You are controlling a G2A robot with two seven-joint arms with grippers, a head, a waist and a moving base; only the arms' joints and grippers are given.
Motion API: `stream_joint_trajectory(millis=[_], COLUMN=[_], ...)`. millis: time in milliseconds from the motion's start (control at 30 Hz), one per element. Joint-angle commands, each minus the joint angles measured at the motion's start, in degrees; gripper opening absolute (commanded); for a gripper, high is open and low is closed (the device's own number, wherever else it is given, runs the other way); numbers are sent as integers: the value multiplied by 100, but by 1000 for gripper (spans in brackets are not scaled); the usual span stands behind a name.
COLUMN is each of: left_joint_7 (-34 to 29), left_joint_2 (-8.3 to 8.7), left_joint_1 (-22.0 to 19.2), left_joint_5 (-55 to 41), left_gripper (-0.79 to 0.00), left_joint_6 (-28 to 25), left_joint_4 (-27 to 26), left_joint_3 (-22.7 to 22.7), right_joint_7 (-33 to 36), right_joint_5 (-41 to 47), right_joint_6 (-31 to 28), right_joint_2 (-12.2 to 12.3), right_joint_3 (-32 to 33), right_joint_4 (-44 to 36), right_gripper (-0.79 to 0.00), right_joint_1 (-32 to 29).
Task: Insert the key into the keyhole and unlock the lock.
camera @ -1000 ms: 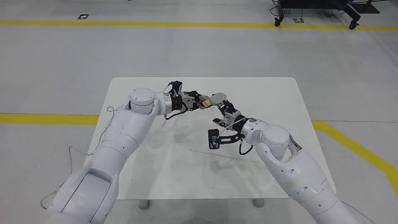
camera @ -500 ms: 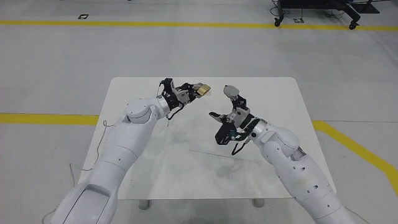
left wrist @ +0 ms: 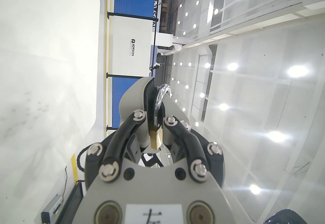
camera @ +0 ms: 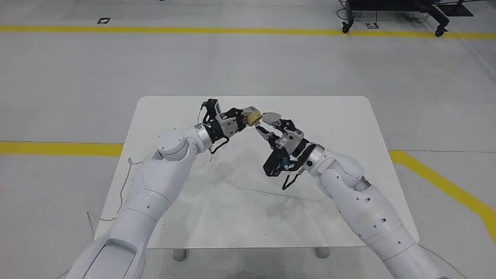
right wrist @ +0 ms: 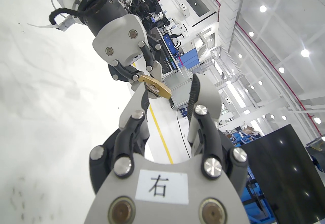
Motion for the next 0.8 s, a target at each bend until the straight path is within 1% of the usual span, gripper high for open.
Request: stream_joint_trajectory(millis=[0, 233, 367, 533, 767], left_joint_7=[-1, -34, -63, -47, -106], left_joint_2=[-6, -36, -46, -58, -72], left_joint_1=[-14, -79, -114, -138, -170], left_joint_5=[-55, -131, -151, -139, -117], left_gripper=[-785, -785, -785, -785, -785], left_joint_6=[30, 50, 63, 81, 59], left_joint_4=[36, 142, 210, 237, 274], left_joint_3=[-12, 12, 18, 33, 52], right_joint_7=[-37, -155, -201, -243, -240], right_joint_5=[-18, 115, 141, 175, 219], right_joint_6=[26, -72, -127, -176, -257], right_joint_2=[-10, -31, -39, -54, -82], right_joint_3=[-40, -75, -91, -124, -180], right_joint_4=[44, 220, 334, 454, 646], right_gripper=[-576, -576, -557, -597, -582], right_joint_1=[32, 105, 156, 240, 376])
